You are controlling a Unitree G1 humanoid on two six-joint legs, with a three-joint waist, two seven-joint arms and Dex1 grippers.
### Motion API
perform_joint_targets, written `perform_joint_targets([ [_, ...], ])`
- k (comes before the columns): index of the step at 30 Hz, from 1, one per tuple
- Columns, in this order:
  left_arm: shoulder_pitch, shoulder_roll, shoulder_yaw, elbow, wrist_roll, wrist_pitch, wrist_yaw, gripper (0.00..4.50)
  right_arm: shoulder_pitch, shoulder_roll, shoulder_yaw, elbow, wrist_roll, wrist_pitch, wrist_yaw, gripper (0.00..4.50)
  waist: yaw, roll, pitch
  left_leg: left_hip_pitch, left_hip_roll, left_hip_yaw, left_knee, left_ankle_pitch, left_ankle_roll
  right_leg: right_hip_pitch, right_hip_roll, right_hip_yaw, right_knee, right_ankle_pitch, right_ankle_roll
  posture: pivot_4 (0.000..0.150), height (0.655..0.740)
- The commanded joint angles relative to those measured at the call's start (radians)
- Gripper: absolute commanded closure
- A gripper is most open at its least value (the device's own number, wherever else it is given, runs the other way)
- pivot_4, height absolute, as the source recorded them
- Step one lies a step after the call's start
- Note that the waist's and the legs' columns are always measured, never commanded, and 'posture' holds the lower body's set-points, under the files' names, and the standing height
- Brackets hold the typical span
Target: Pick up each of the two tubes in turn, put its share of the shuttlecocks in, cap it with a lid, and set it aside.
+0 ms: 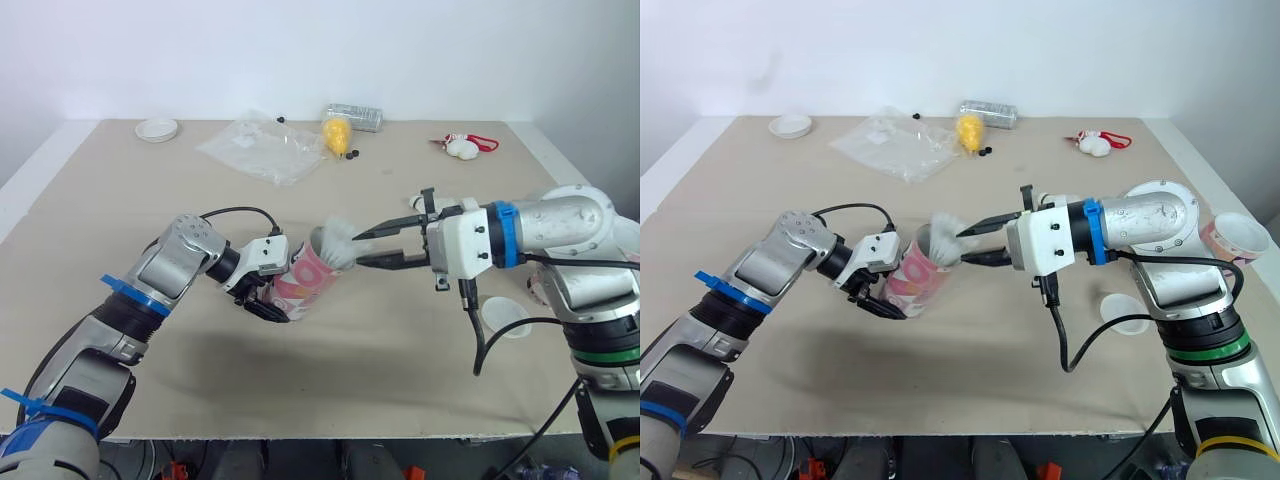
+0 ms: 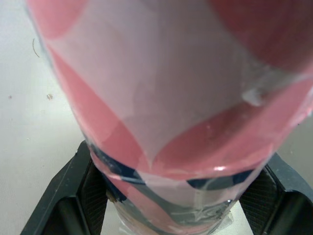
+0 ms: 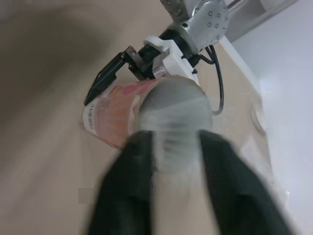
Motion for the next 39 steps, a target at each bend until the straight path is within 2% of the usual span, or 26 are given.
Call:
perform_joint_targets([
  [1, 0.002, -0.002, 0.01, -0.014, 0.021, -0.034, 0.034, 1.23, -0.019, 0.006, -0.047, -0.026, 0.066, 0.084, -0.024, 1.14, 0.0, 0.0, 0.0, 0.0, 0.0, 0.0, 0.0, 0.0, 0.0, 0.0, 0.0, 0.0, 0.0, 0.0, 0.0, 0.15, 0.74],
  [3, 0.0, -0.009, 0.011, -0.002, 0.03, -0.066, 0.051, 1.23, 0.004, 0.009, -0.102, -0.05, 0.159, 0.243, -0.092, 0.36, 0.0, 0.0, 0.0, 0.0, 0.0, 0.0, 0.0, 0.0, 0.0, 0.0, 0.0, 0.0, 0.0, 0.0, 0.0, 0.15, 0.74],
  [4, 0.0, -0.011, 0.011, 0.003, 0.032, -0.072, 0.054, 1.23, 0.014, 0.013, -0.133, -0.055, 0.199, 0.319, -0.137, 0.17, 0.001, 0.0, 0.0, 0.0, 0.0, 0.0, 0.0, 0.0, 0.0, 0.0, 0.0, 0.0, 0.0, 0.0, 0.0, 0.15, 0.74],
  [8, 0.002, -0.013, 0.009, 0.016, 0.04, -0.094, 0.06, 1.23, 0.116, -0.004, -0.278, -0.028, 0.254, 0.583, -0.335, 0.17, 0.006, -0.001, 0.0, -0.001, -0.001, -0.001, 0.0, 0.0, 0.0, 0.0, -0.001, 0.0, 0.0, 0.0, 0.0, 0.15, 0.74],
  [11, 0.004, -0.013, 0.01, 0.019, 0.04, -0.1, 0.058, 1.23, 0.222, 0.035, -0.379, -0.018, 0.214, 0.682, -0.532, 0.17, 0.006, -0.001, 0.0, -0.001, -0.001, -0.001, 0.0, 0.0, 0.0, -0.001, -0.001, 0.0, 0.0, 0.001, 0.001, 0.15, 0.74],
  [13, 0.003, -0.016, 0.009, 0.025, 0.041, -0.104, 0.055, 1.23, 0.299, 0.096, -0.455, -0.003, 0.174, 0.689, -0.679, 0.17, 0.006, -0.001, 0.0, -0.001, -0.001, -0.001, -0.001, 0.0, 0.0, 0.0, 0.0, 0.0, 0.001, 0.001, 0.003, 0.15, 0.74],
  [18, -0.002, -0.02, 0.007, 0.04, 0.045, -0.114, 0.05, 1.23, 0.383, 0.179, -0.508, 0.015, 0.13, 0.666, -0.822, 0.17, 0.001, 0.0, -0.001, 0.0, -0.001, 0.0, 0.0, 0.0, 0.0, -0.001, 0.0, 0.0, 0.003, 0.001, 0.004, 0.15, 0.74],
  [29, -0.001, -0.029, 0.013, 0.039, 0.048, -0.106, 0.045, 1.23, 0.435, 0.226, -0.485, 0.155, 0.105, 0.631, -0.848, 0.17, 0.001, 0.0, -0.001, 0.0, -0.001, 0.0, 0.001, 0.001, 0.002, 0.0, 0.0, 0.001, 0.003, 0.001, 0.001, 0.15, 0.74],
  [39, 0.005, -0.028, 0.016, 0.033, 0.049, -0.095, 0.044, 1.23, 0.325, 0.256, -0.471, 0.381, 0.096, 0.575, -0.836, 0.17, 0.0, 0.0, -0.001, 0.0, -0.001, 0.0, 0.001, 0.001, 0.002, 0.0, 0.0, 0.001, 0.003, 0.002, 0.003, 0.15, 0.74],
])
